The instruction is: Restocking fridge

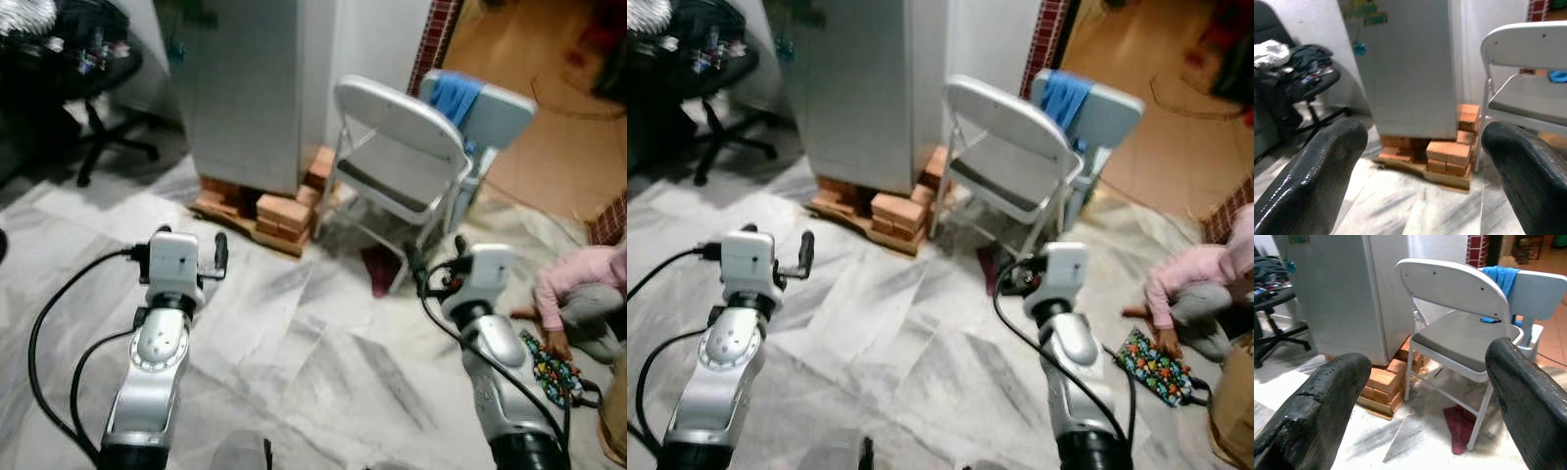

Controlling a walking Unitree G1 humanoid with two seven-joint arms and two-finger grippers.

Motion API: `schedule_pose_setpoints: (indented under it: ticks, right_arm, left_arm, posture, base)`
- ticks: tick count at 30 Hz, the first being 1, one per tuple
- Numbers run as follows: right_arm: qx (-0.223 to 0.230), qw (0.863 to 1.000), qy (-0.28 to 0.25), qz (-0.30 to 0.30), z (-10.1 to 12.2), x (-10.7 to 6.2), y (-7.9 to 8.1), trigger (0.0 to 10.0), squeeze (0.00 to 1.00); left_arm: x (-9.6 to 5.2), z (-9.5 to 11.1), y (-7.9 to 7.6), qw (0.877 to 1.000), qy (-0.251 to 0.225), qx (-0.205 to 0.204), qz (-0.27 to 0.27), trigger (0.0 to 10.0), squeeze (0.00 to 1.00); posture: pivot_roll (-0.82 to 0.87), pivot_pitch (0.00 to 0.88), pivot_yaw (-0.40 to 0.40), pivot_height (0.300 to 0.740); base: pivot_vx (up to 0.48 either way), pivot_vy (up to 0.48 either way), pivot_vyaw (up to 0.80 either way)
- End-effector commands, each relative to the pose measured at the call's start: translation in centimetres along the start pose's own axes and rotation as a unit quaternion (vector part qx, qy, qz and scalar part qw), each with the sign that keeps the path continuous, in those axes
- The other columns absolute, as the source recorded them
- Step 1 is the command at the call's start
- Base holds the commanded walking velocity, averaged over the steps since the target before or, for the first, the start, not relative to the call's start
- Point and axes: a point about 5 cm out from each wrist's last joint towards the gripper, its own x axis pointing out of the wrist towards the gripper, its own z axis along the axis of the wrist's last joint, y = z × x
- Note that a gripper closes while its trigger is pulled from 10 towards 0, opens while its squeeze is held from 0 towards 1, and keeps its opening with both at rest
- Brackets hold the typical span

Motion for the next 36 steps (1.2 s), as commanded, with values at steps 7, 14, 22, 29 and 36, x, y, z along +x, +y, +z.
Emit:
schedule_pose_setpoints:
  ticks: [7,14,22,29,36]
  right_arm:
    - [0.006,1.0,0.001,0.017,0.11,0.4,1.01,10.0,0.0]
    - [0.007,1.0,0.003,0.016,0.09,0.32,0.84,10.0,0.0]
    - [0.006,1.0,0.004,0.016,0.03,0.1,0.76,10.0,0.0]
    - [0.005,1.0,0.003,0.02,0.17,0.24,0.79,10.0,0.0]
    - [0.006,1.0,0.003,0.021,0.16,0.19,0.74,10.0,0.0]
  left_arm:
    - [-0.09,-0.35,0.67,1.0,0.007,-0.001,0.004,10.0,0.0]
    - [-0.1,-0.42,0.62,1.0,0.007,-0.012,-0.002,10.0,0.0]
    - [-0.15,-0.45,0.68,1.0,0.007,-0.015,0.0,10.0,0.0]
    - [-0.23,-0.55,0.54,1.0,0.009,-0.02,-0.001,10.0,0.0]
    - [-0.48,-0.73,0.32,1.0,0.011,-0.021,-0.006,10.0,0.0]
  posture:
    - [0.09,0.046,-0.042,0.74]
    - [0.08,0.044,-0.042,0.74]
    - [0.08,0.042,-0.045,0.74]
    - [0.08,0.039,-0.049,0.74]
    - [0.08,0.037,-0.048,0.74]
  base:
    - [0.0,0.48,-0.62]
    - [0.0,0.48,-0.8]
    - [0.0,0.48,-0.8]
    - [0.0,0.48,-0.8]
    - [0.0,0.48,-0.8]
